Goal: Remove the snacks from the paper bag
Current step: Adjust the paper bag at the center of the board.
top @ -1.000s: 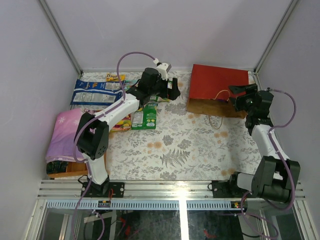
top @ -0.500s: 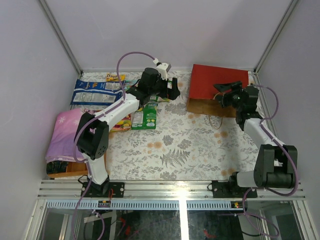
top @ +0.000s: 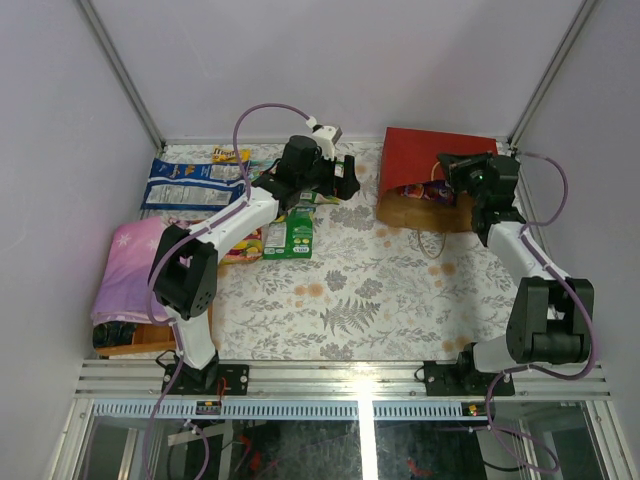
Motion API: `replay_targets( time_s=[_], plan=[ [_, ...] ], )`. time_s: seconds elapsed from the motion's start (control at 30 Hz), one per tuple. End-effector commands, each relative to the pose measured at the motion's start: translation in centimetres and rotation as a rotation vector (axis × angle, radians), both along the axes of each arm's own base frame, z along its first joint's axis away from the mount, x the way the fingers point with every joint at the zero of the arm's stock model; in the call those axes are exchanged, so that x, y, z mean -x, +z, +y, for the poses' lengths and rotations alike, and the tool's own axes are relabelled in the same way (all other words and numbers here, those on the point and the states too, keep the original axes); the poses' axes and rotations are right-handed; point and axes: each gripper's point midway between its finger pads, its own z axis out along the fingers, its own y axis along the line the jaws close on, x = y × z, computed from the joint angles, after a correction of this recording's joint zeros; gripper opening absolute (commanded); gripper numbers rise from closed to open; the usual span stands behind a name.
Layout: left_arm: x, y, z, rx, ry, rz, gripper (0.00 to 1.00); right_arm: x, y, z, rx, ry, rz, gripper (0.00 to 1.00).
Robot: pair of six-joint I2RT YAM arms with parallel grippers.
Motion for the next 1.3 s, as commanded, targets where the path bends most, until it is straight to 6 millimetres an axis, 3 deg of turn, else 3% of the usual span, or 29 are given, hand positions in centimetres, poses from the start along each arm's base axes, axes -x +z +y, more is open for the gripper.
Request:
replay_targets(
  time_s=[0.0,0.13,0.33,0.43,0.57,0.7,0.83,1.1,1.27],
  plan=[
    [-1.2,0.5,0.1,0.003,0.017,-0.034,1.0,-1.9,2.5,-4.7,0.111,-0.216,-0.104,0.0],
    [-1.7,-0.2,0.8,0.001,0.034,-0.015,1.0,-0.8,2.6,-9.2,0.149,-0.342,-0.115,0.0],
    [-4.0,-0.9,0.4,0.087,0.08,0.042,1.0,4.1,6.1,-14.3,0.368,-0.566,-0.149,0.0],
    [-6.8,-1.9,-1.0,0.175,0.146,0.098,1.0,6.6,7.8,-14.9,0.436,-0.613,-0.184,0.0],
    [-11.4,-3.6,-3.5,0.277,0.229,0.143,1.0,7.6,7.9,-14.3,0.459,-0.583,-0.178,0.0],
    [-13.0,-5.7,-5.7,0.273,0.274,0.159,1.0,8.0,7.4,-13.7,0.461,-0.551,-0.17,0.0],
    [-11.7,-7.6,-7.8,0.241,0.246,0.183,1.0,8.2,7.2,-13.3,0.455,-0.533,-0.173,0.0],
    [-5.7,-9.3,-12.0,0.179,0.14,0.196,1.0,7.7,6.6,-12.6,0.42,-0.494,-0.171,0.0],
    [-5.6,-11.3,-15.3,0.161,0.11,0.216,1.0,7.8,6.3,-11.4,0.384,-0.448,-0.176,0.0]
  ],
)
